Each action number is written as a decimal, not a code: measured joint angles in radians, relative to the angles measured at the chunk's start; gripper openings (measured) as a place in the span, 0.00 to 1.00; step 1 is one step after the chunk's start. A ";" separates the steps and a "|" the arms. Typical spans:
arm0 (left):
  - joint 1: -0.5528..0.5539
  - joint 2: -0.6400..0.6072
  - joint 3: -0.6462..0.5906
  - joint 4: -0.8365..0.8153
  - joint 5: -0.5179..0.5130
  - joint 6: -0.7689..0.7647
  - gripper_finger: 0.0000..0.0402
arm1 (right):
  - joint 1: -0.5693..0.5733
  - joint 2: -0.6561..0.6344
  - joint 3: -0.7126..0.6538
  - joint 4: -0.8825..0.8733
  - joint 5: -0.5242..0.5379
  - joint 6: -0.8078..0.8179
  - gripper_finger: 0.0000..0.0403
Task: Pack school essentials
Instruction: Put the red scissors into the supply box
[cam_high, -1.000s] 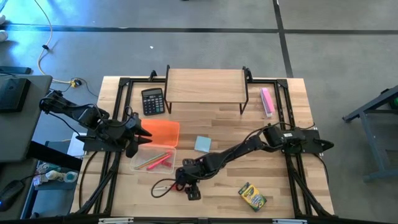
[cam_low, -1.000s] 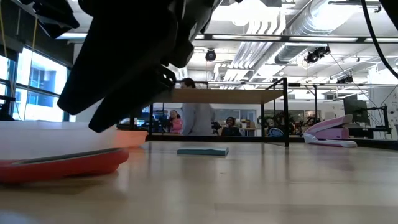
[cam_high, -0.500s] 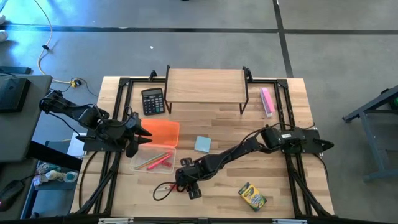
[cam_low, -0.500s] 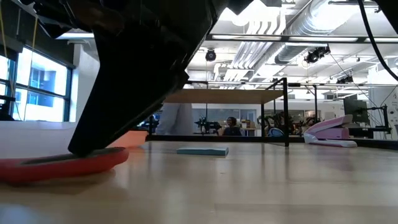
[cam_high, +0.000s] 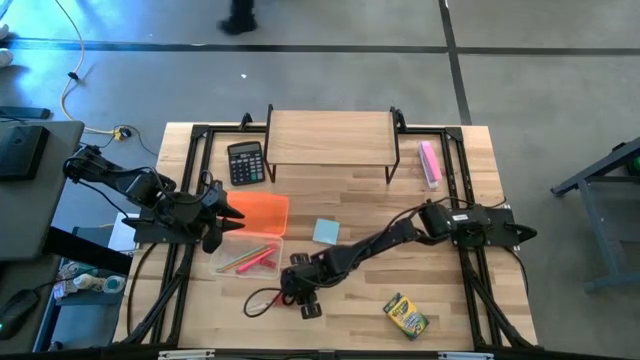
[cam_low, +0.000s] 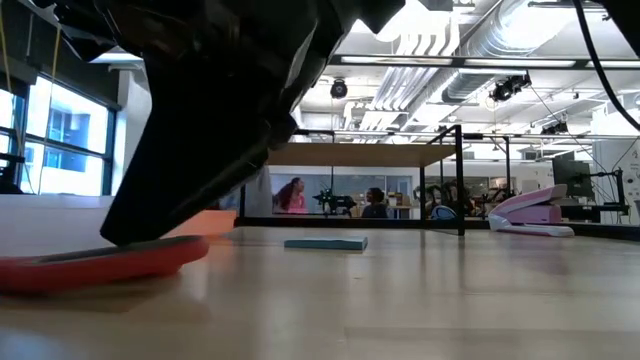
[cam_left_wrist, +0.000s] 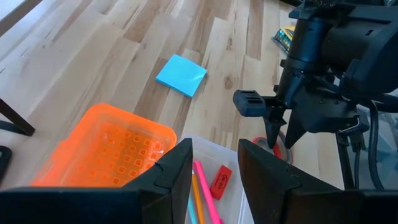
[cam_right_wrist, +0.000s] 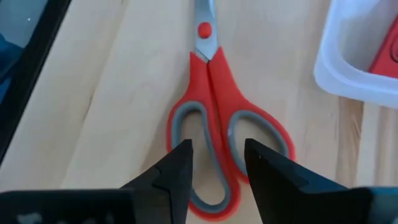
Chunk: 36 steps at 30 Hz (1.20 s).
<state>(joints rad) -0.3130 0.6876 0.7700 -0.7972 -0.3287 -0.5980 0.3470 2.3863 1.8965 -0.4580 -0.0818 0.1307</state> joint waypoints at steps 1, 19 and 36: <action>0.000 0.000 0.000 0.000 0.000 0.003 0.29 | 0.000 0.000 0.000 -0.001 0.000 0.004 0.34; 0.000 0.000 0.000 0.000 -0.004 0.027 0.29 | -0.012 0.016 -0.014 0.005 0.014 -0.042 0.34; 0.000 0.000 0.000 -0.024 -0.004 0.027 0.29 | -0.021 0.037 -0.008 -0.030 -0.016 -0.062 0.09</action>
<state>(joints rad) -0.3130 0.6876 0.7696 -0.8209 -0.3328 -0.5713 0.3264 2.4237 1.8885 -0.4878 -0.0976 0.0683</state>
